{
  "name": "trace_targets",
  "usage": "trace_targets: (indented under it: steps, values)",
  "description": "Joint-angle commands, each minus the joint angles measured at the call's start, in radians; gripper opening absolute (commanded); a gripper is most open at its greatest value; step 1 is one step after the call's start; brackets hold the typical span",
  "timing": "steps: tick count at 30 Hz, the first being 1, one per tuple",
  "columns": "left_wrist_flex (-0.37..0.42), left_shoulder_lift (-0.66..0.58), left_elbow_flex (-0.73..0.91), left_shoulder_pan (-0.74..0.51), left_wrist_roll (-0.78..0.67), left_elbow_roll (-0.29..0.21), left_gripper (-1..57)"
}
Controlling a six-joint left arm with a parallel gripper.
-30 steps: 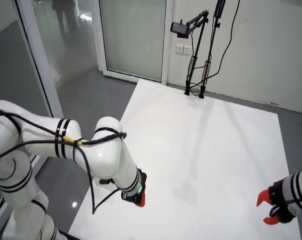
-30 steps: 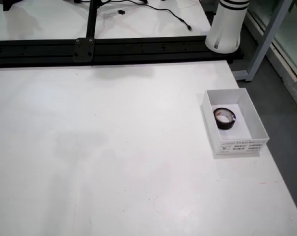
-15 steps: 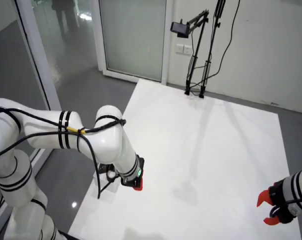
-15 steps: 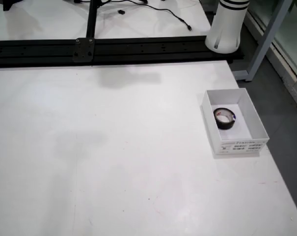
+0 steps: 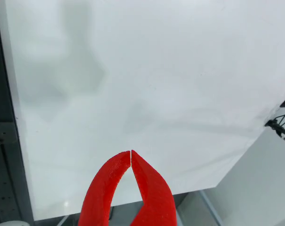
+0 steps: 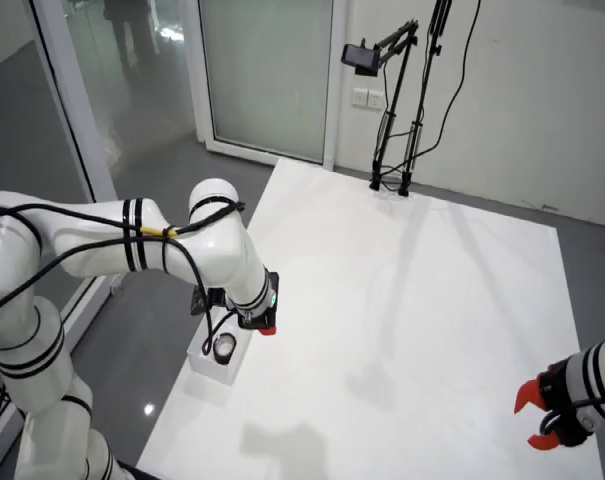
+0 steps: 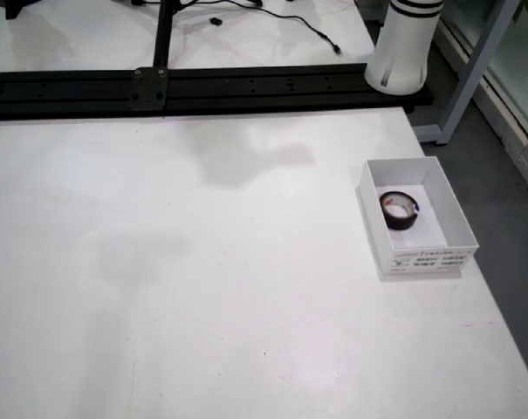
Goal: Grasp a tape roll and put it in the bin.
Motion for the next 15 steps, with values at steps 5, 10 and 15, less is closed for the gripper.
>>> trace_targets:
  steps: [5,10,15]
  values:
    - [0.002,0.004,0.0,-0.149,0.0,0.021,-0.4]
    - [0.002,0.004,0.0,-0.2,0.0,0.02,-0.4]
    - [0.002,0.004,0.0,-0.201,0.0,0.018,-0.4]
